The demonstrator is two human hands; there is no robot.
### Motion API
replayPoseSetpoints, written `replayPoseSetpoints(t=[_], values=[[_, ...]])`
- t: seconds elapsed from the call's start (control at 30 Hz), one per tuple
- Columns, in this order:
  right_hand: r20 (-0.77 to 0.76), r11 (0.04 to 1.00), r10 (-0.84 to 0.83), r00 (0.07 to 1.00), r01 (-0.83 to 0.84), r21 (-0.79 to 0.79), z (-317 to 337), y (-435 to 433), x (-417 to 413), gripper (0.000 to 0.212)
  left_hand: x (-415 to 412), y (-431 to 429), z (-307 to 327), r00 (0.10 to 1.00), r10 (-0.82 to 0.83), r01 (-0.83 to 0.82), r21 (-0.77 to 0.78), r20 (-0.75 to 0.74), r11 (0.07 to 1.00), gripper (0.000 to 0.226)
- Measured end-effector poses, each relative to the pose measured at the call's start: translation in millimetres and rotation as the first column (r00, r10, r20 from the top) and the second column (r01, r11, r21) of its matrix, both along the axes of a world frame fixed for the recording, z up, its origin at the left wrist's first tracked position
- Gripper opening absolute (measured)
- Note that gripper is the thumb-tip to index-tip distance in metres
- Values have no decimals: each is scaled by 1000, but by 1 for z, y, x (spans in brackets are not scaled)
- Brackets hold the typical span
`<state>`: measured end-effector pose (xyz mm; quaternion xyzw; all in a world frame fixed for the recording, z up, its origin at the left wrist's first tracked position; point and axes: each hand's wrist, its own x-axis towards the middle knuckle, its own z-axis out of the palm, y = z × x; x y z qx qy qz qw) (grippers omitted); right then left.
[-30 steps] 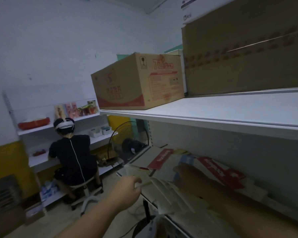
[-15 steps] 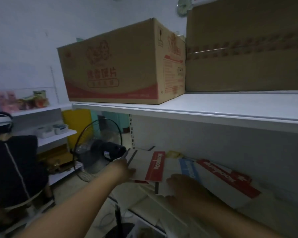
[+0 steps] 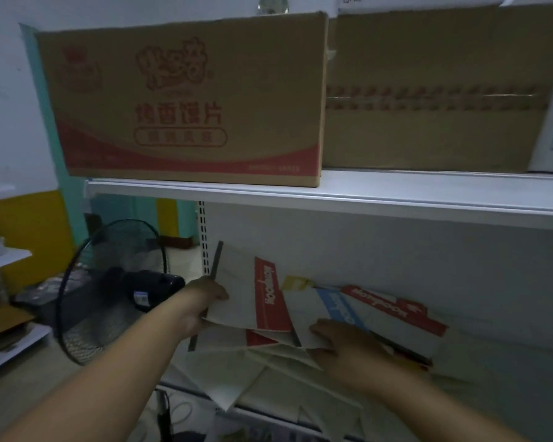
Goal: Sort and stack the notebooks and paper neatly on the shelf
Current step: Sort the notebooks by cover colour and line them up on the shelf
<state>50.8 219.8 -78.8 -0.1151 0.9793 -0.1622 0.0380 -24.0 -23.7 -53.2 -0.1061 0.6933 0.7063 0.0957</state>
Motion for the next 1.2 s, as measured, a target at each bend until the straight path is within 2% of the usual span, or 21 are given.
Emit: replayPoseSetpoints(t=[0.07,0.17,0.23,0.3,0.37,0.43,0.5,0.57,0.7,0.8,0.87,1.0,1.1,1.2], values=[[-33,991,-82,996,78,-111,-1,-1,0,44,10,-12,5,999,26,-22,108,-38,994,31],[-148,932,-252,956,199,-303,-1,-3,-3,41,18,-26,3,995,66,-53,176,-72,983,34],[-266,912,-269,926,156,-379,-1,-12,-6,41,25,-21,1,994,-4,27,206,-112,978,33],[-362,950,-139,922,20,-312,0,-31,-5,41,30,-4,-3,987,-75,106,232,-140,967,28],[-412,979,76,908,-147,-143,0,-52,-1,48,35,19,-9,986,-83,119,251,-146,961,30],[-411,959,249,877,-283,-22,1,-61,4,53,34,35,-15,983,-69,114,275,-169,955,32],[-324,945,304,896,-328,-21,6,-51,8,61,32,39,-18,982,-67,116,282,-177,952,32],[-218,967,225,950,-245,-68,3,-22,4,67,29,37,-20,982,-81,126,272,-170,954,38],[-160,967,-68,985,26,-254,-7,51,-10,47,28,31,-18,977,-144,184,272,-158,945,34],[-91,966,-243,966,233,-110,-12,88,-17,43,30,34,-16,977,-134,177,272,-169,946,28],[-68,959,-280,958,282,15,-14,94,-19,31,31,38,-17,979,-109,154,272,-172,950,27],[-209,944,-236,949,275,180,-13,87,-19,30,33,40,-23,978,-83,137,291,-192,947,33],[-334,889,-264,905,363,278,2,84,-16,27,33,43,-25,975,-65,123,275,-212,953,34],[-388,826,-313,867,450,340,31,85,-6,23,34,55,-20,968,-55,118,252,-246,961,31]])
